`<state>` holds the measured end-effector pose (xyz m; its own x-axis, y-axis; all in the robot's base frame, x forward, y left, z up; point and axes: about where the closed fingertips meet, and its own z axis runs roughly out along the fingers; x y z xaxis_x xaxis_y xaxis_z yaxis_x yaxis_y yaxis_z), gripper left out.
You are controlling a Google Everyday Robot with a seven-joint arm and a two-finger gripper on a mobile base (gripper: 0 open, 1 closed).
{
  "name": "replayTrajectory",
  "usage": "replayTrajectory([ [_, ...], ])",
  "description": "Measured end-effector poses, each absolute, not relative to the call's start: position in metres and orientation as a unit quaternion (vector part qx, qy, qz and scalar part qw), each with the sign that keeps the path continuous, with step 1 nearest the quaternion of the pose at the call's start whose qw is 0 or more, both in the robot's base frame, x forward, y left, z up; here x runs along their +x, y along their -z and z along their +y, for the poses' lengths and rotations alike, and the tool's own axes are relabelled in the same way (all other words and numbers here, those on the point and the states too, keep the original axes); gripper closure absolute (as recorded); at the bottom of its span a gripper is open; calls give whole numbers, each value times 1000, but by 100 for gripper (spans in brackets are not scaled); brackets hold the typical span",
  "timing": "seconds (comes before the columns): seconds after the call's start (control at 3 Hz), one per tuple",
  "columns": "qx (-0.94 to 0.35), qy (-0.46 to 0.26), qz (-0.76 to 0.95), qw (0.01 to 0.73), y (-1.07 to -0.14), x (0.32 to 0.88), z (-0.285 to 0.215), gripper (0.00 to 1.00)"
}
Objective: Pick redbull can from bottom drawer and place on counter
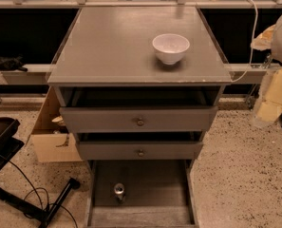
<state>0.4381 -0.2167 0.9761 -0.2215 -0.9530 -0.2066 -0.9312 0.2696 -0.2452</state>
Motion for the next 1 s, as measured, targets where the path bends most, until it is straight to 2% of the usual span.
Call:
replayTrajectory([
  [0.67, -601, 30, 781, 167, -972, 438, -216, 0],
  [1.0, -576, -25, 792, 202, -917, 424, -223, 0],
])
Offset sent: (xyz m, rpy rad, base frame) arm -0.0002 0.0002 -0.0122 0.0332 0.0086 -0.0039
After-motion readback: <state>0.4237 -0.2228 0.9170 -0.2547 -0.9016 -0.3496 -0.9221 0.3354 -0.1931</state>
